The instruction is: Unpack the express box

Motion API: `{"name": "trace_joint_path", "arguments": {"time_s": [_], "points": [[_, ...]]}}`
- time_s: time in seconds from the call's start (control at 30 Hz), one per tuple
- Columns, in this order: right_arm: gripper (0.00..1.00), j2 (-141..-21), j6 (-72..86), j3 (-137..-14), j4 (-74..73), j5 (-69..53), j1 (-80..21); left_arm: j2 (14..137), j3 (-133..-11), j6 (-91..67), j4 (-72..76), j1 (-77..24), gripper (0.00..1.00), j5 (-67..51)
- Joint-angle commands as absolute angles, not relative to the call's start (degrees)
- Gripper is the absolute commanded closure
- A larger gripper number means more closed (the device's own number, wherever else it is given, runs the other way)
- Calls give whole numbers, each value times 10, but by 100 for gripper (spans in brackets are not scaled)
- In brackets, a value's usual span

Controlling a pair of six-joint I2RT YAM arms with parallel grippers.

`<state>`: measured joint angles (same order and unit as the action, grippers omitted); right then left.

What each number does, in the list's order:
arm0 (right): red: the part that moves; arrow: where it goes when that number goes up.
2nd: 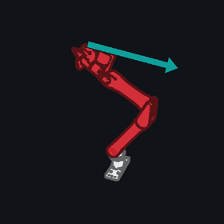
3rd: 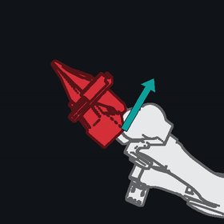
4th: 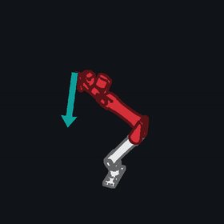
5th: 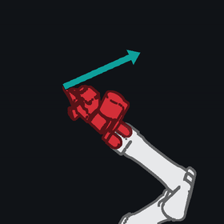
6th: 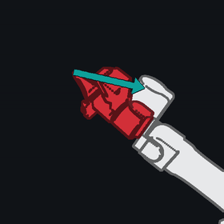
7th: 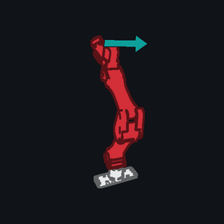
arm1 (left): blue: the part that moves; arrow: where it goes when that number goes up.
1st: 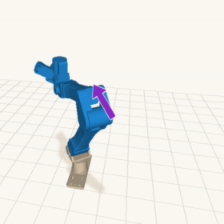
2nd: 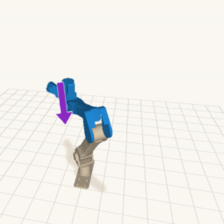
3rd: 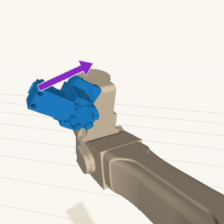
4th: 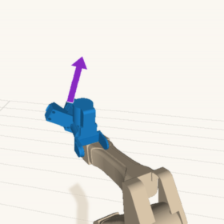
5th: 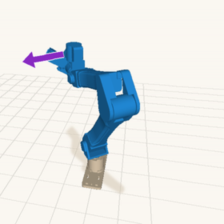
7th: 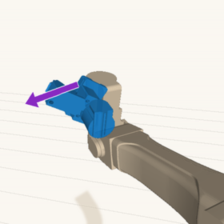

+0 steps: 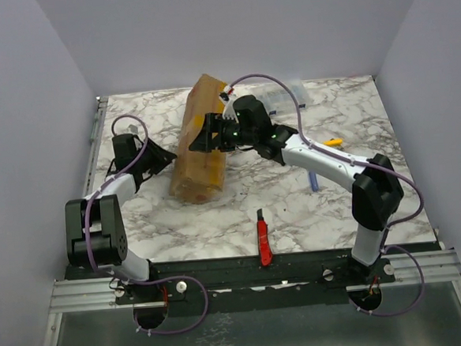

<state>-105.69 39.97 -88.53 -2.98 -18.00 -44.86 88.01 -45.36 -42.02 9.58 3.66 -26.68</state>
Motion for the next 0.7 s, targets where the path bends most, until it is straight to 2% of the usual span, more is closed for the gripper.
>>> {"name": "trace_joint_path", "arguments": {"time_s": [0.0,0.1,0.23,0.4,0.53,0.67], "points": [[19,-986,392,-815,-70,-147,-392,948,-407,-356,-105,36,63,-191],[19,-964,401,-757,-40,-176,-354,962,-418,-346,-124,39,61,-181],[16,-951,376,-721,-43,-174,-345,932,-430,-336,-131,40,53,-165],[9,-946,342,-703,-54,-167,-345,846,-448,-315,-147,41,35,-163],[10,-947,329,-686,-28,-210,-344,766,-459,-292,-147,41,21,-160],[15,-942,352,-647,49,-273,-347,717,-473,-293,-132,41,17,-189]]}}
